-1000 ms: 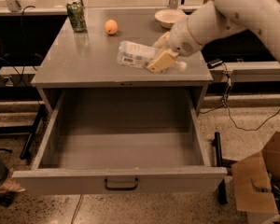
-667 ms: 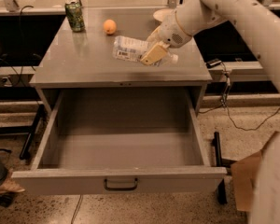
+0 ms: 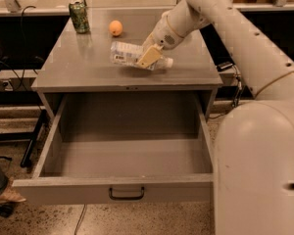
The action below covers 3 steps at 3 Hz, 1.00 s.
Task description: Pick blue plastic bottle from top drawer and place on counter
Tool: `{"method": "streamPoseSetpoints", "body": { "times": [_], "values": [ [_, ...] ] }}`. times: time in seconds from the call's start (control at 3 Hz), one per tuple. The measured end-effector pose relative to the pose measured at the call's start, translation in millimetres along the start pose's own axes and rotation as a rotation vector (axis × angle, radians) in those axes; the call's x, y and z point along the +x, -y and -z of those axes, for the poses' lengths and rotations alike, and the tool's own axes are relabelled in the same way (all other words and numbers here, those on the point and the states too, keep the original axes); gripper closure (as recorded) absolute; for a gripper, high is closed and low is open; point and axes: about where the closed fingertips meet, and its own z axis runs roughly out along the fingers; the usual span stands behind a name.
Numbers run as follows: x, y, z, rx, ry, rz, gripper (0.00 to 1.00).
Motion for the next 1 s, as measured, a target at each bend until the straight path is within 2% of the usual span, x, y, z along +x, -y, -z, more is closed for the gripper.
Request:
{"method": "streamPoseSetpoints", "body": {
  "times": [0.33, 0.67, 1.0],
  "values": [
    [-1, 8, -23, -0.028, -0.012, -0.007, 0.35],
    [-3, 15, -32, -0.033, -0.01, -0.011, 0.12],
    [-5, 19, -36, -0.033, -0.008, -0.014, 0.0]
  ]
}}
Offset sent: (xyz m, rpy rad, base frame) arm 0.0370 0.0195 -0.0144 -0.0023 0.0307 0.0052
